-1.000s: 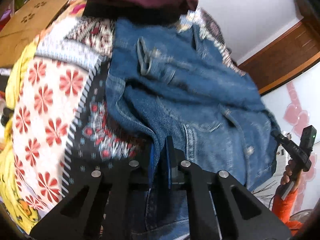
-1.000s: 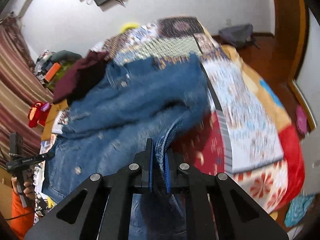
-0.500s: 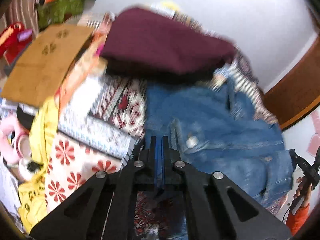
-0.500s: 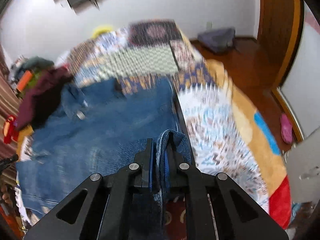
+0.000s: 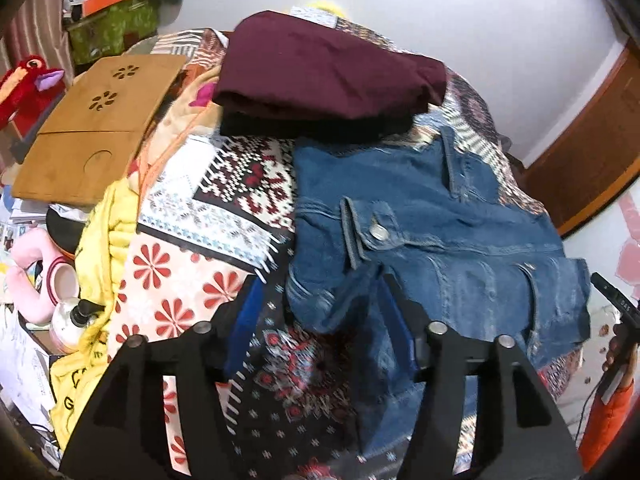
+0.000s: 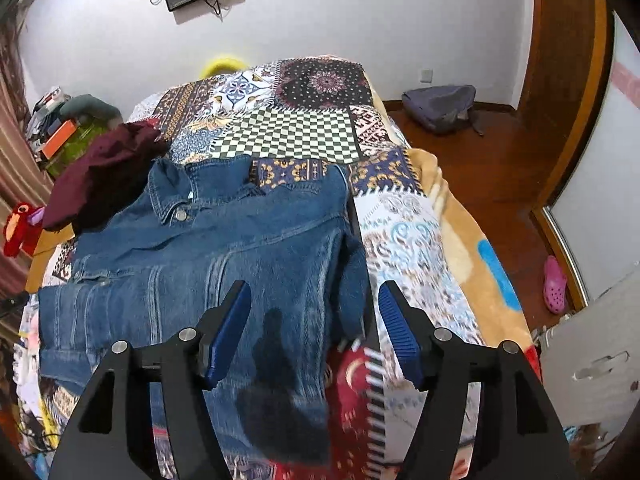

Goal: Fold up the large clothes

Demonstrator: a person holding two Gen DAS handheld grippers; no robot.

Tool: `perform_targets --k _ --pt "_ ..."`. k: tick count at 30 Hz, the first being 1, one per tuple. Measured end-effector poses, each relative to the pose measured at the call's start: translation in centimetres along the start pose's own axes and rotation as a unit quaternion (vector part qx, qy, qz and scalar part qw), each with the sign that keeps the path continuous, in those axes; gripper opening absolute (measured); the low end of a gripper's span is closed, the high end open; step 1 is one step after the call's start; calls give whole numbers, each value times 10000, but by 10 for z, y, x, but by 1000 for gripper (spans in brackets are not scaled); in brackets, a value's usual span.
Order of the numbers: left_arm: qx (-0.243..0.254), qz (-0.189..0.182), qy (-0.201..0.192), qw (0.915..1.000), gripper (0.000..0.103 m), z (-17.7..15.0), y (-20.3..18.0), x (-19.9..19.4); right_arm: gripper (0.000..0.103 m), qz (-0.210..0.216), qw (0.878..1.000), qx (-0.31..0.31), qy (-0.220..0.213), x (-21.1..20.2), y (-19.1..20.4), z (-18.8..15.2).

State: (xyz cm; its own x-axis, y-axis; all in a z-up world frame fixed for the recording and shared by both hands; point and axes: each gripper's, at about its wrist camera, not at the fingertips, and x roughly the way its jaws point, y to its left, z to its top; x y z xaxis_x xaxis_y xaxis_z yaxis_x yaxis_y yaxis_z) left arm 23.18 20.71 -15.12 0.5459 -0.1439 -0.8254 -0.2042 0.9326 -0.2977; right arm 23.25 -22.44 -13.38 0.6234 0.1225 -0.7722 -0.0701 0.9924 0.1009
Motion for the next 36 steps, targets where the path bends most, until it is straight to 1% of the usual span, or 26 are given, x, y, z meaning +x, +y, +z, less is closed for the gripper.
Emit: perform_targets --k 1,3,4,6,8,11,14,16,17,18,19,20,22,24,25,26,28,30,32,36 --pt "-3 -81 70 9999 66 -3 -2 0 62 26 10000 37 55 0 -2 -4" --pt "-52 -245 204 9995 71 -9 -5 3 63 64 9998 62 190 1 -5 -10" --pt "-72 -330 299 9990 71 -14 -5 7 63 49 9996 62 257 2 -7 -13" --pt "-116 -358 463 9982 71 -24 -7 14 63 46 9992 95 377 4 -9 -21" --pt "-196 -475 676 9964 71 -35 -7 24 63 137 9986 151 492 6 -10 -29" --pt "-321 -818 976 9913 71 -49 -9 36 63 389 9975 264 536 10 -11 -38" --pt "-506 -1191 1211 9842 71 -62 -13 48 63 575 9956 390 626 19 -12 -42" --pt "-519 -1249 1276 9826 71 -66 -16 54 63 666 9948 514 570 20 -13 -44" --pt "-510 -1236 1273 9828 71 -67 -18 55 63 720 9945 523 546 19 -12 -44" --pt "-485 -1212 1256 9835 71 -67 -20 54 58 773 9942 501 556 18 -10 -44" --pt "-443 -1191 1223 9843 70 -66 -22 53 51 866 9936 459 563 17 -8 -44" --pt "-365 -1202 1169 9852 68 -65 -25 50 36 1074 9916 423 582 16 -5 -43" --pt "-91 -1223 970 9877 59 -62 -32 40 31 1200 9904 446 521 11 -3 -42" --pt "66 -1202 811 9894 39 -58 -36 32 19 1304 9897 445 380 7 -2 -40" --pt "103 -1258 735 9893 33 -56 -36 28 17 1389 9885 520 302 4 -3 -38" --pt "96 -1352 702 9883 24 -51 -36 25 16 1454 9872 603 241 3 -4 -36" --pt "74 -1567 570 9860 18 -43 -36 18 15 1566 9850 714 124 2 -6 -27" --pt "171 -1685 429 9846 17 -34 -36 14 14 1593 9846 723 65 5 -6 -16" --pt "249 -1668 276 9853 16 -19 -39 8 13 1663 9834 722 20 9 -3 0" --pt "208 -1722 -61 9848 15 25 -44 0 12 1736 9824 659 -210 13 4 37"
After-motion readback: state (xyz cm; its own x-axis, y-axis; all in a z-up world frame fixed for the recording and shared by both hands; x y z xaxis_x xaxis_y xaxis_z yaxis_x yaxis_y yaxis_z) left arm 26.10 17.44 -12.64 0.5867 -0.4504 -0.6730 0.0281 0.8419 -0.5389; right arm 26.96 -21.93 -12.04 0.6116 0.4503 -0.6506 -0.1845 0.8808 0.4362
